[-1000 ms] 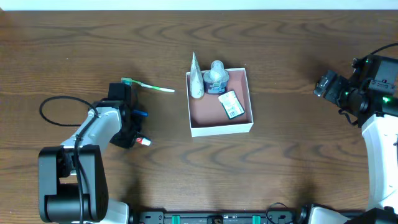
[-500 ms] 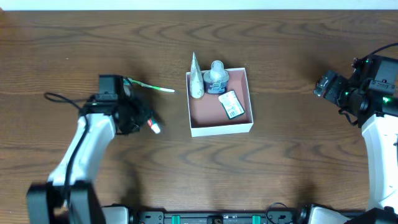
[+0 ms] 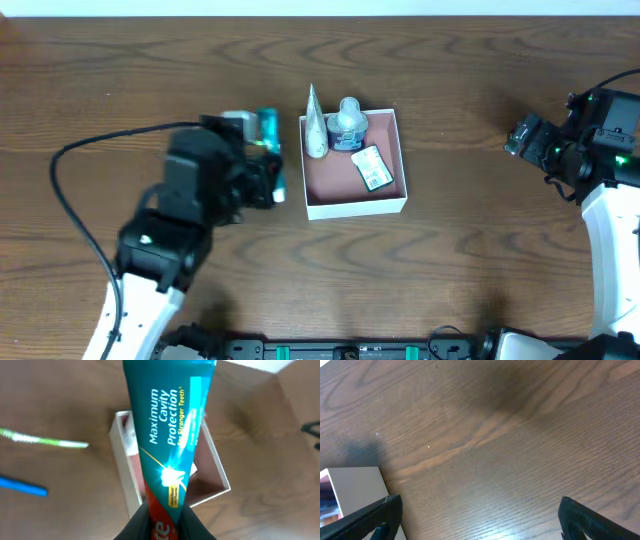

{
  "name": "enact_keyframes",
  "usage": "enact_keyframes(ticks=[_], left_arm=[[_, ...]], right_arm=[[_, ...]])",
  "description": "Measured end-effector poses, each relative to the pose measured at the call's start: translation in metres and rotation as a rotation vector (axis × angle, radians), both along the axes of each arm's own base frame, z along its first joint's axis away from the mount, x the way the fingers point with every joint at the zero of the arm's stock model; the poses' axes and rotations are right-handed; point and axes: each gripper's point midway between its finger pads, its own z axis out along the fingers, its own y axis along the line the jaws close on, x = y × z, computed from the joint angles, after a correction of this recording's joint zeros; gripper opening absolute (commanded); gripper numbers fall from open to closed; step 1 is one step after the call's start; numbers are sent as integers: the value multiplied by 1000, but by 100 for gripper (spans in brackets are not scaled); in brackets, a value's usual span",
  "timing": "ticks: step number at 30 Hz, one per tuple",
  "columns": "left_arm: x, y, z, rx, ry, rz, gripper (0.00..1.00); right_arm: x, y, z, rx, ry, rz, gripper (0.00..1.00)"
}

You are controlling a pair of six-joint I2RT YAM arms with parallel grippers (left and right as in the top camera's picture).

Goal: Pack container
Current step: 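Lift the toothpaste tube and carry it over the box, then lower the toothpaste tube into the box and release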

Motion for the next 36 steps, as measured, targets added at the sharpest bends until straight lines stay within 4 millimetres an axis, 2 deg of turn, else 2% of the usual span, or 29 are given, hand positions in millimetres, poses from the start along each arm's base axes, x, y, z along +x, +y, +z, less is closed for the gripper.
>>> enact_keyframes(ticks=[2,4,11,15,19,24,26,27,28,31,36], left_arm=[[-3,-20,1,54,-48,-38,16],[-3,-31,1,87,-78,-53,16],[13,-89,-2,198,-245,-103,16],[22,-121,-15,291,-330,-184,16],[25,-137,-45,461,-379,-311,16],[31,-136,-71,658,-415,-417,17],[35,-132,-76,737,-434,-441,26],[36,-130,-76,771,-444,-450,35],[37,-128,-76,803,-456,-458,49],[40,-123,-75,871,-482,-479,70],[41,-121,-74,913,-497,-489,73]], right_arm=[[0,0,0,0,0,0,99],[0,0,0,0,0,0,99],[0,0,0,0,0,0,99],[0,0,0,0,-1,0,99],[0,0,0,0,0,0,99],[0,0,0,0,0,0,99],[0,0,0,0,0,0,99],[0,0,0,0,0,0,99],[0,0,0,0,0,0,99],[0,0,0,0,0,0,99],[0,0,0,0,0,0,99]])
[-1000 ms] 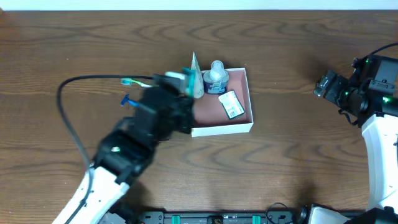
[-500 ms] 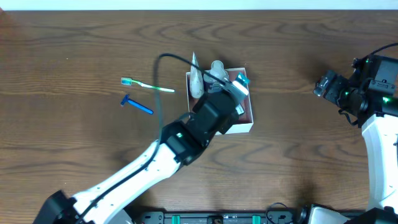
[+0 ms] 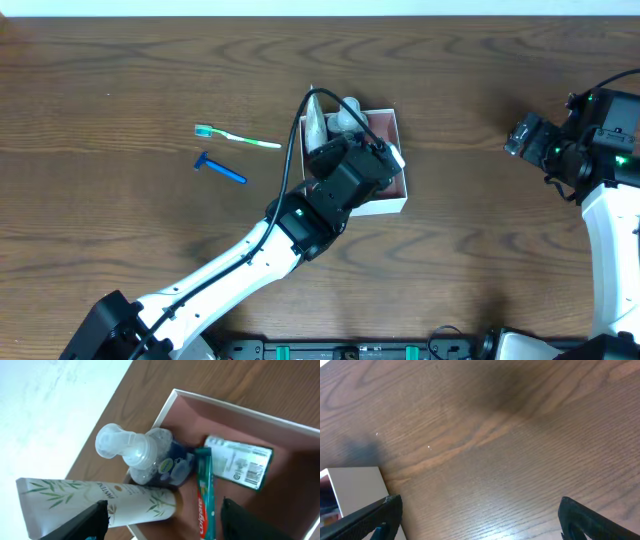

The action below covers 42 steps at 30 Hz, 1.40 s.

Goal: Pack container
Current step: 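Lower the toothpaste tube into the box and release, then move the left gripper back to the blue razor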

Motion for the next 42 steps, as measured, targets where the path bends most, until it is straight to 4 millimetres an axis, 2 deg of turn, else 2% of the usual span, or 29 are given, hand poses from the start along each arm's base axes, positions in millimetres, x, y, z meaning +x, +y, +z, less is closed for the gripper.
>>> enact_keyframes(ticks=[3,5,9,11,13,14,16,19,22,27,31,35,38,42], left_arm=[[-4,-3,5,-6,-9,-7,72],[-11,-7,17,-47,-21,-11,72],[-40,-11,62,-202,-47,-19,72],[-59,-3,88,-293,-46,-14,72],[-75,15,110,-380,-37,13,75],[-80,26,118,-416,-33,34,82],[-88,49,128,-473,-21,86,87],[-89,89,133,-529,-6,205,89],[-79,132,131,-572,-7,374,89],[-54,196,113,-620,-4,691,87],[-28,239,74,-629,68,961,87],[-2,262,17,-620,221,1130,87],[5,270,-24,-620,356,1216,87],[6,271,-68,-635,508,1300,90]], right_arm=[[0,0,0,0,0,0,99],[0,0,0,0,0,0,99],[0,0,0,0,0,0,99],[0,0,0,0,0,0,99],[0,0,0,0,-1,0,99],[0,0,0,0,0,0,99],[0,0,0,0,0,0,99],[0,0,0,0,0,0,99],[0,0,0,0,0,0,99],[0,0,0,0,0,0,99],[0,0,0,0,0,0,99],[0,0,0,0,0,0,99],[0,0,0,0,0,0,99],[0,0,0,0,0,0,99]])
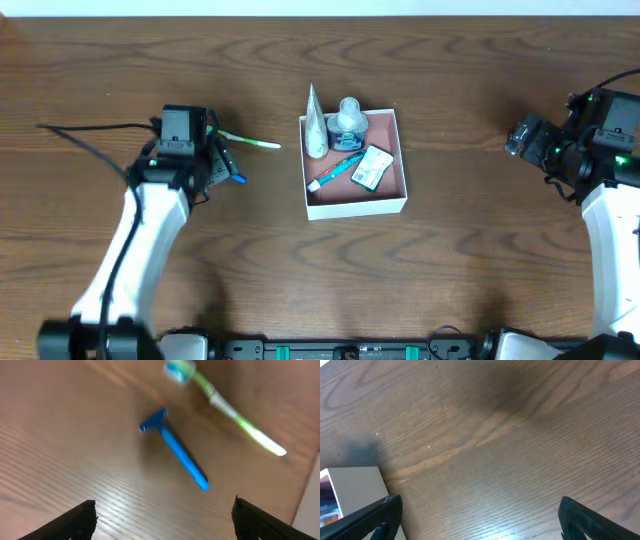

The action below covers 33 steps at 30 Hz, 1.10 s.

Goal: Pack container
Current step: 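Move the left gripper back to the blue razor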

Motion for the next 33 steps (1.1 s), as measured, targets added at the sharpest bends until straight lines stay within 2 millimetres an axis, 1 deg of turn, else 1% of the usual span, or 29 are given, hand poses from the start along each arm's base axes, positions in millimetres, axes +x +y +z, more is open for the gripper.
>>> enact_keyframes(ticks=[3,5,9,14,17,20,25,31,33], left_arm=[[4,-5,-17,-41,36,17,97],[9,-10,-24,-75,36,21,97],[17,-18,-29,-127,24,30,97],[25,-22,-29,-173,-8,75,97],[26,-21,-30,-204,-10,158,97],[27,-19,-36,-227,-2,228,97],[25,-15,-54,-231,41,290,97],[20,-1,-81,-219,114,355,97],[21,1,-87,-217,129,365,97]], right_arm=[[0,0,0,0,0,0,99],[0,0,0,0,0,0,99],[0,0,0,0,0,0,99],[0,0,0,0,0,0,99],[0,0,0,0,0,0,99],[0,0,0,0,0,0,99],[0,0,0,0,0,0,99],[0,0,0,0,0,0,99],[0,0,0,0,0,0,99]])
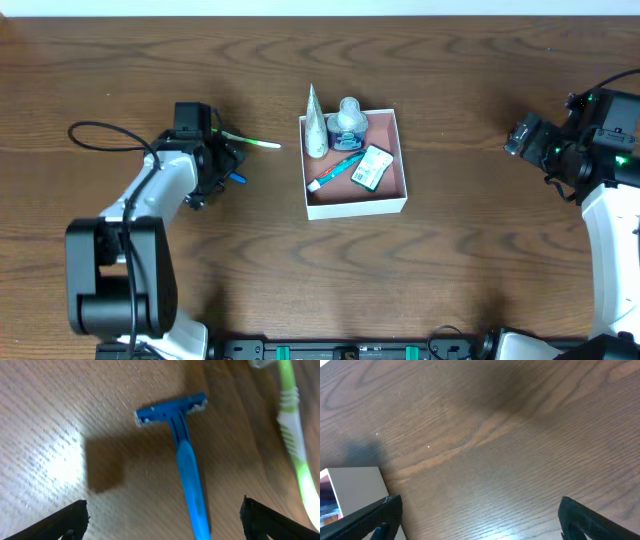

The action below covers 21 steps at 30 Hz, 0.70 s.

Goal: Pack container
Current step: 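Move the left gripper back to the blue razor, then lower the left gripper onto the razor handle and grasp it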

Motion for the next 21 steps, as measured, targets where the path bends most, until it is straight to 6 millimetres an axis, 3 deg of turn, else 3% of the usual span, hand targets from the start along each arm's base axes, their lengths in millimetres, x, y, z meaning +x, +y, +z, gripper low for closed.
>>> enact_keyframes(ticks=[13,21], left_arm=[[4,3,-13,4,40,6,91],[7,6,-16,30,57,-13,71]], right_arm=[[0,0,0,0,0,0,99],[0,0,0,0,0,0,99]])
